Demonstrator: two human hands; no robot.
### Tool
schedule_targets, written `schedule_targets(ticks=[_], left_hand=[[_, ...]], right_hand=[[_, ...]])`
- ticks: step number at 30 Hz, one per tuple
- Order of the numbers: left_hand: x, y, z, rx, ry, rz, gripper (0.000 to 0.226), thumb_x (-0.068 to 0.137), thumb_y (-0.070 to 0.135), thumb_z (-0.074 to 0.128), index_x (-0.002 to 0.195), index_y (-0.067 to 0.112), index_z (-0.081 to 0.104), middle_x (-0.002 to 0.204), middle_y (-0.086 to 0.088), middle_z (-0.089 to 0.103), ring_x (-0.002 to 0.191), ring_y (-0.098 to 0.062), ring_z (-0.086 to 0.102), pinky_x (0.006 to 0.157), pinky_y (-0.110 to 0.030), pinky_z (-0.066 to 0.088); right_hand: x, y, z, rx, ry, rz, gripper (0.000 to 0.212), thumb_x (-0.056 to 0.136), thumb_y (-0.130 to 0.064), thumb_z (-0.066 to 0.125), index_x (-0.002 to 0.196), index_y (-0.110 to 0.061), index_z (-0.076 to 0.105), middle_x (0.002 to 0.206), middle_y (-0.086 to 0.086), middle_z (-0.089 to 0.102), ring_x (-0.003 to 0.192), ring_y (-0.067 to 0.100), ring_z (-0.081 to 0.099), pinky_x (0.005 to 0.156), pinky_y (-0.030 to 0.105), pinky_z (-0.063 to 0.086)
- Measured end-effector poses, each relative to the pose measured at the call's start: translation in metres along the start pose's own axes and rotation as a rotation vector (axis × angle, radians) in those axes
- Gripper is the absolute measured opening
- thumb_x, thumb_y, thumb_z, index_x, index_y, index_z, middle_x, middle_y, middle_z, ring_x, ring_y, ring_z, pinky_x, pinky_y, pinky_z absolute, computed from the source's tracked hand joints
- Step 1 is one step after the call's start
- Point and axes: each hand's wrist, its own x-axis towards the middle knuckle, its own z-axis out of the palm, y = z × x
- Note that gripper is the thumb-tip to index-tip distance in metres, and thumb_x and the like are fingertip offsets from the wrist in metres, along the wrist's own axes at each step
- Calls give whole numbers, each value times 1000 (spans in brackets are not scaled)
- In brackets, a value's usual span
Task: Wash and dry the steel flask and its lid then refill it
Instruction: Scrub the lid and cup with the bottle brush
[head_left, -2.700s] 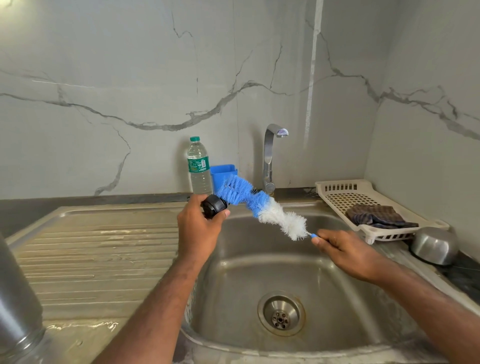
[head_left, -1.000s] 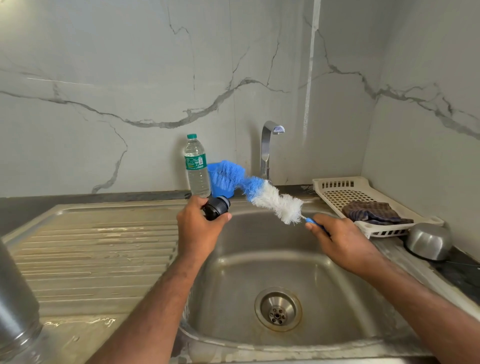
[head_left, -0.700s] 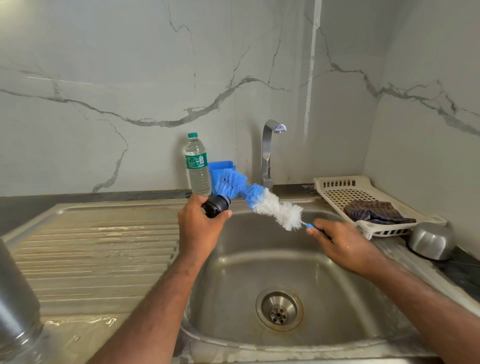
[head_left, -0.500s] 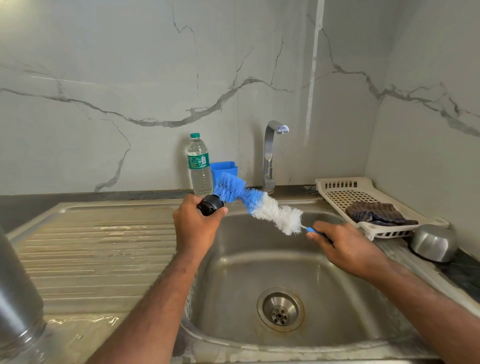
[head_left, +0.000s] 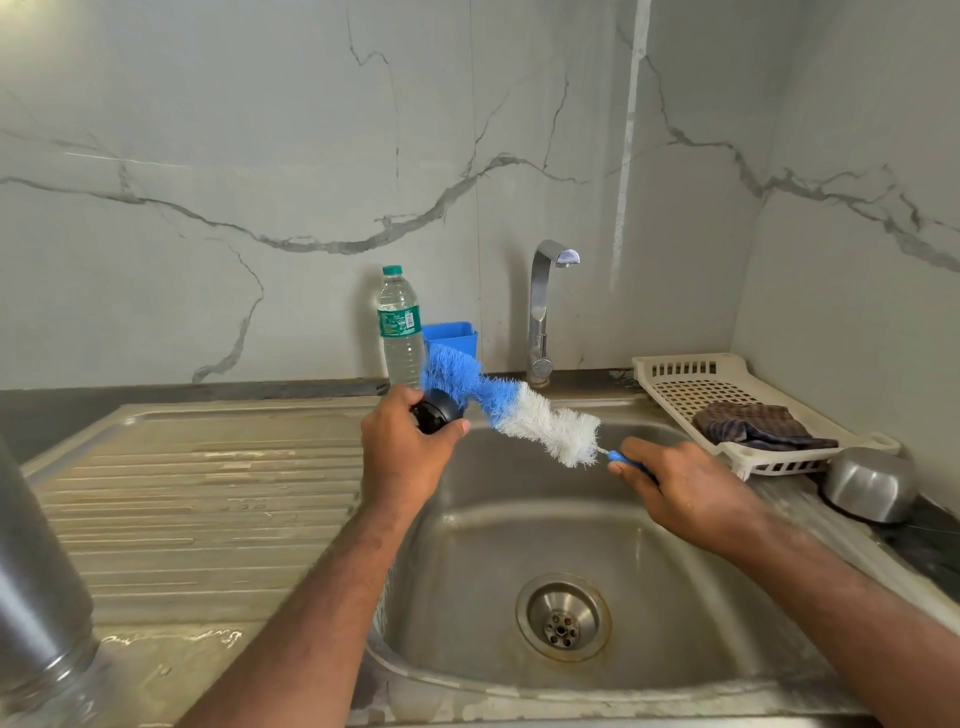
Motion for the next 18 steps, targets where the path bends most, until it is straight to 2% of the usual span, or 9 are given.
schedule_targets(ticks=[2,3,6,8,9,12,15,18], left_hand=[[-3,3,4,9,-37,42,52,68,29,94,106,11,65,94,1,65,78,-19,63,69,-24,48],[-2,3,5,3,-27,44,50,68,28,94,105,11,65,92,2,66,77,-18,63,69,-23,49],[3,1,-3,-71,67,-26,42,70,22,93,98,8,65,86,6,63,77,-10,60,63,-2,39],[4,0,-5,-100,60,-62,40,71,21,92,98,7,66,86,8,62,78,-2,58,62,2,37],[2,1,-4,-98,24,-57,41,71,22,93,98,8,66,87,9,62,79,1,57,62,1,38],[-4,5,2,-97,-63,-47,45,70,26,93,101,13,64,92,8,62,77,-5,59,64,-8,41],[0,4,-4,-159,17,-103,38,71,23,92,95,15,65,88,14,62,82,4,57,67,-7,40],[0,2,-5,-204,17,-119,34,71,23,92,91,19,64,89,11,66,86,-8,65,76,-24,53]], right_hand=[[1,-2,0,22,23,-7,34,102,-51,42,76,-29,39,59,-4,51,57,16,51,54,43,43],[1,-1,-1,33,30,-5,34,102,-50,43,75,-30,39,58,-4,50,56,15,50,54,43,43],[-3,6,-7,30,39,-1,34,101,-51,44,73,-32,37,57,-4,50,55,13,49,54,45,45],[-3,5,-7,1,23,-2,34,101,-52,42,74,-32,38,58,-5,50,56,12,50,55,44,46],[-2,2,-6,-6,13,0,33,102,-51,42,75,-32,38,59,-5,51,57,13,50,55,42,45],[1,-2,-3,0,32,-4,32,103,-49,43,77,-30,39,59,-4,50,56,13,49,53,40,42],[-1,4,-7,-3,42,2,32,102,-48,45,76,-31,40,58,-5,51,55,12,48,53,42,44],[-2,4,-7,-16,27,3,31,102,-49,45,80,-28,44,60,-5,52,56,12,49,53,42,44]])
